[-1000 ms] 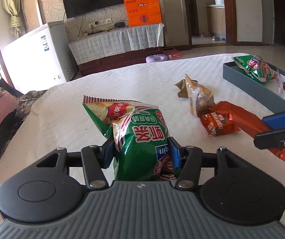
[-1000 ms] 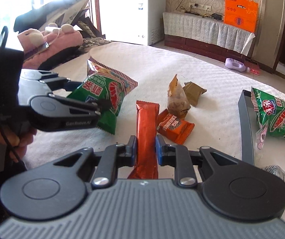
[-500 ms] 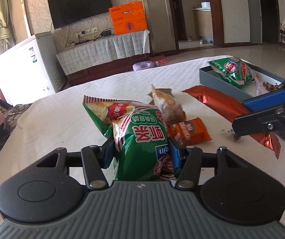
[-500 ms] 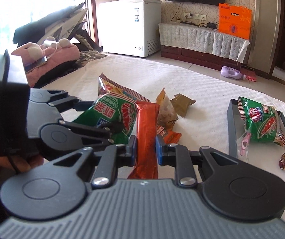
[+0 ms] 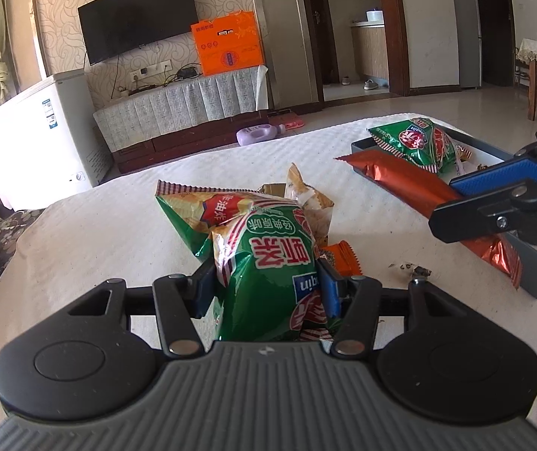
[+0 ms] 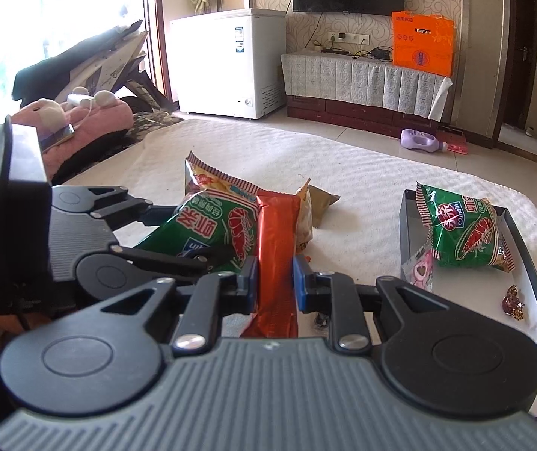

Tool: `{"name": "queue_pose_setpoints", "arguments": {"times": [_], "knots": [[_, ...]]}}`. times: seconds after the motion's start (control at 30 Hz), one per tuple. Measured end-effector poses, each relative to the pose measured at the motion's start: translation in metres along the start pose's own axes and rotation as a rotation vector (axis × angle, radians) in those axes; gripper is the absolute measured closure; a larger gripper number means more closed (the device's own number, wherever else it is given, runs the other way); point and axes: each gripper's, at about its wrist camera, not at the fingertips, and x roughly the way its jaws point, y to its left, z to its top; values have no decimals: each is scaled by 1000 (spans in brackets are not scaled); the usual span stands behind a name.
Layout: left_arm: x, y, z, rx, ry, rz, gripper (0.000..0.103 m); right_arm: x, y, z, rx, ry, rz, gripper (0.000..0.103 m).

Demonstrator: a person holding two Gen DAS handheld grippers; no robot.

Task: Organize snacks
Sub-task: 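Carry the green chip bag and orange bar over the grey box with both tools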

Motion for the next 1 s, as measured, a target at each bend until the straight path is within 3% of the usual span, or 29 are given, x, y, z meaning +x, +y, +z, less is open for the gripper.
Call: {"name": "queue_pose_setpoints", "arguments": {"times": [0.57, 1.0], "knots": [[-10, 4, 6, -14, -15, 5, 43, -7, -7, 1, 21, -30, 1, 80], [-34, 49, 15, -70, -53, 82, 43, -14, -17, 3, 46, -58, -16, 80]]}}
